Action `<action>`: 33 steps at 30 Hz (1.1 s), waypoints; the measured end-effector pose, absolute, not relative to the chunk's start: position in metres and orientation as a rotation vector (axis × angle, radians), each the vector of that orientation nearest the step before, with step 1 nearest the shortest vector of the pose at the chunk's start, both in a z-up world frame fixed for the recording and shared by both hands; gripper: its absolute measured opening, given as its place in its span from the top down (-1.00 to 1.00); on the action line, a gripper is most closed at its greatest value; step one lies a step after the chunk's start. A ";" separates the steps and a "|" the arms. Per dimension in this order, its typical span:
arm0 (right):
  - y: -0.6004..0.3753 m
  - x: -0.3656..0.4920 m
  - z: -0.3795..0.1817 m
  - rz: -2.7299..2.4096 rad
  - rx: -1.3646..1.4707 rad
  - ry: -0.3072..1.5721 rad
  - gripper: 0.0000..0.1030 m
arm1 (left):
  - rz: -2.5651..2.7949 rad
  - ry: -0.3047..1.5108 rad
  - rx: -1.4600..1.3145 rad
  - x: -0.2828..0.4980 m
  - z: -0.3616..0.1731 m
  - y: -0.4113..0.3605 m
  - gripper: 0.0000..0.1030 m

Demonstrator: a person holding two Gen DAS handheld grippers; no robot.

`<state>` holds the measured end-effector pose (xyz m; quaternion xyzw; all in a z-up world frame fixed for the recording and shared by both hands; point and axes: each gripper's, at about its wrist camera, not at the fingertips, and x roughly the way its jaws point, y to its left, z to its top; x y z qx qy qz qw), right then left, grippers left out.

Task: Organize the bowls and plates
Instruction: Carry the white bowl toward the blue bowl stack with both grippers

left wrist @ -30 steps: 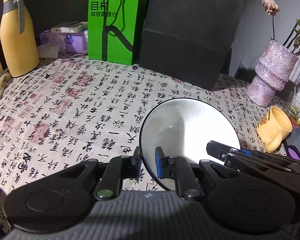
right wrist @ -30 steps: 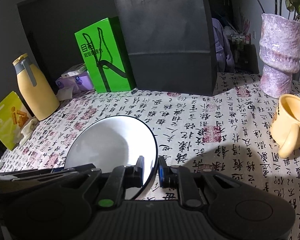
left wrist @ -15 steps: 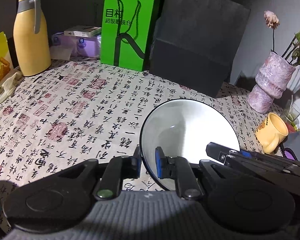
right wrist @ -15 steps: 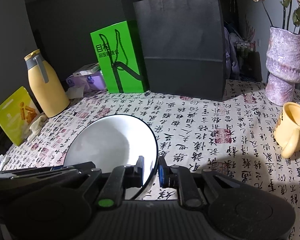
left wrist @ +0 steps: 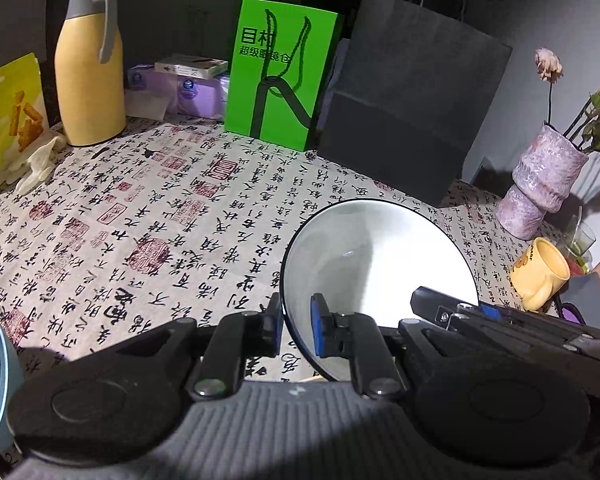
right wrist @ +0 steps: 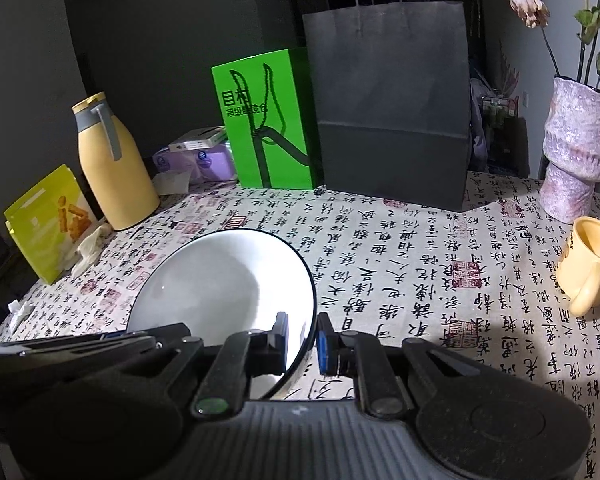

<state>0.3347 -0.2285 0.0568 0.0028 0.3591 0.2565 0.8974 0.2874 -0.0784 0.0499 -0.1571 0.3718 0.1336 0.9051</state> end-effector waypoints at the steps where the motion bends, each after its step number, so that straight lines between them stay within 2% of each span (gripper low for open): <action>1: -0.227 0.332 0.058 0.533 0.004 0.742 0.73 | 0.277 0.767 -0.327 0.285 0.051 -0.077 0.72; 33: -0.173 0.271 0.075 0.600 -0.051 0.722 0.73 | 0.340 0.715 -0.379 0.210 0.069 -0.022 0.72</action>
